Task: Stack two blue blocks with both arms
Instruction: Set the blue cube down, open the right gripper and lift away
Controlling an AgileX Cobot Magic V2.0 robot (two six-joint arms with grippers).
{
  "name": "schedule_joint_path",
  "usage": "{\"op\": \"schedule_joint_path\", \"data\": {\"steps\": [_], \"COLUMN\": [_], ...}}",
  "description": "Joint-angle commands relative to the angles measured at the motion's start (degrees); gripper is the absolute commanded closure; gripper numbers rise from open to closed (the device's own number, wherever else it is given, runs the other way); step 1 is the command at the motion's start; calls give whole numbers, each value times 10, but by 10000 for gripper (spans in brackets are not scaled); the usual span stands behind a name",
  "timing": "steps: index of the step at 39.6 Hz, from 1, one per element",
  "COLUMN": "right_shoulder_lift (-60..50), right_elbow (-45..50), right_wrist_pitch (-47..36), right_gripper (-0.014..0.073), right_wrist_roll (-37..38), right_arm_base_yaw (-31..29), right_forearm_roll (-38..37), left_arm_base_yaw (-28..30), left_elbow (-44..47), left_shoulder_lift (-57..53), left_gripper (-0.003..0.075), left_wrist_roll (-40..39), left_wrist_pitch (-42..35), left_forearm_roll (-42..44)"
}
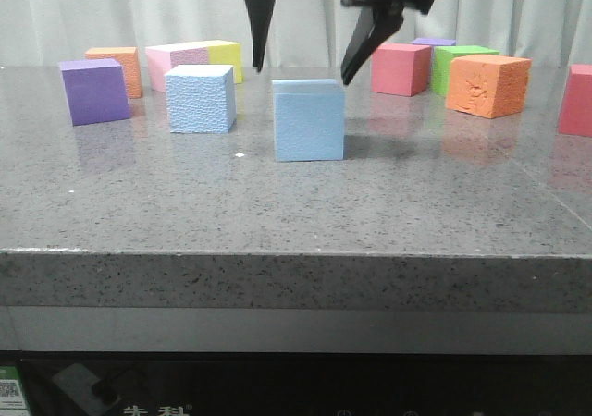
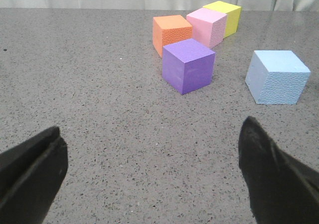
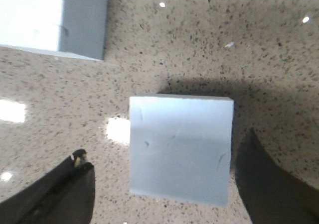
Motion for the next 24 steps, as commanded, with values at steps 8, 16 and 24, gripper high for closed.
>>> {"op": "schedule_joint_path", "data": {"steps": [8,16,24], "right_shoulder_lift": [-67,-70,-74], "right_elbow": [-20,-20,-20], "right_wrist_pitch": [-15,-14,-10], "right_gripper": [6,177,594], "right_wrist_roll": [-2,-3,-3], "right_arm_base_yaw": [-4,-4,-5], "right_forearm_roll": [-22,-22,-22], "left_arm_base_yaw": [0,0,0], "left_elbow": [-20,-20,-20], "left_shoulder_lift": [3,3,3], "left_gripper": [40,40,40], "left_wrist_roll": [-3,-3,-3], "left_wrist_pitch": [-49,-49,-49], "left_forearm_roll": [-5,-5,-5]}}
